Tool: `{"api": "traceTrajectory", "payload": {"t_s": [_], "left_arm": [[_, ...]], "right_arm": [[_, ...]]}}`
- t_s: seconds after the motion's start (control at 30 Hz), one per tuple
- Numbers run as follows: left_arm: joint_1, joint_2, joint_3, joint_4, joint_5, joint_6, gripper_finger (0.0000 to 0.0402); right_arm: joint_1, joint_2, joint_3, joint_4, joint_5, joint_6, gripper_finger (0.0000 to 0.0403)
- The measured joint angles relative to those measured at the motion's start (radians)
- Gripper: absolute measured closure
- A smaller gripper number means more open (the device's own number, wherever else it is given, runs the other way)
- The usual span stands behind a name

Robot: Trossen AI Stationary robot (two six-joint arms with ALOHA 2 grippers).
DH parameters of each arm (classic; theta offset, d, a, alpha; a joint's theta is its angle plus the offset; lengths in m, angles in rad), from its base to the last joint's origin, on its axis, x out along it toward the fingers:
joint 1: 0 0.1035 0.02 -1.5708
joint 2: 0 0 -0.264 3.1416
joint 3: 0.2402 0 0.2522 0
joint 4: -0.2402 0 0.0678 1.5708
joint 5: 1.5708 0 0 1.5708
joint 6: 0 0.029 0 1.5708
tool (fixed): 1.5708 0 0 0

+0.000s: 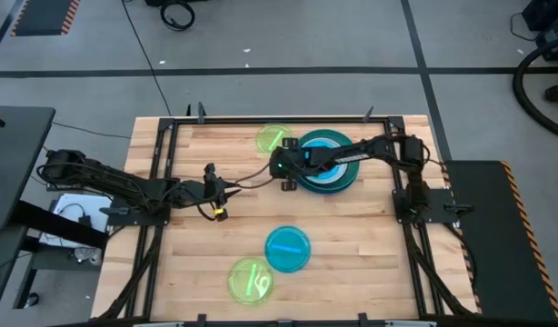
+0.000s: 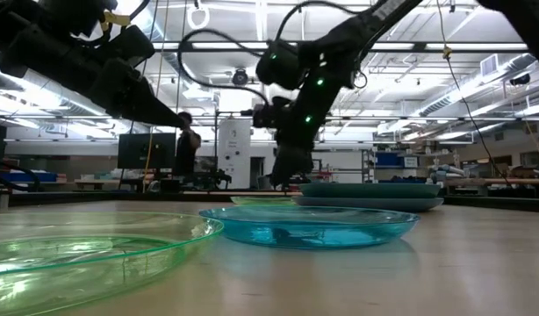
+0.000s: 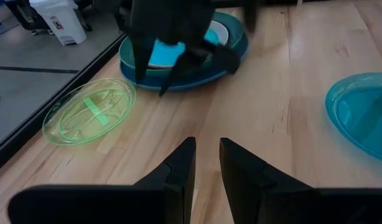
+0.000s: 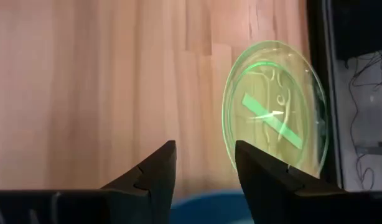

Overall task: Stack plastic plates
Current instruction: Stack the top light green plate on top of the light blue plate

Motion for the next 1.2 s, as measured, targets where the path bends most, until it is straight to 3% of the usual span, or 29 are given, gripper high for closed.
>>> {"api": "traceTrajectory", "payload": {"t_s": [0.4, 0.57, 0.83, 1.2], "left_arm": [[0.000, 0.000, 0.000, -0.026, 0.000, 0.000, 0.0322], [0.000, 0.000, 0.000, -0.037, 0.000, 0.000, 0.0322], [0.000, 0.000, 0.000, -0.049, 0.000, -0.005, 0.0322], [0.000, 0.000, 0.000, -0.052, 0.000, -0.008, 0.0322]], "right_arm": [[-0.065, 0.163, 0.198, -0.095, -0.016, -0.051, 0.0239], [-0.082, 0.170, 0.203, -0.106, -0.026, -0.047, 0.0250], [-0.097, 0.170, 0.203, -0.127, -0.078, -0.043, 0.0308], [-0.103, 0.170, 0.203, -0.140, -0.070, -0.069, 0.0351]]}}
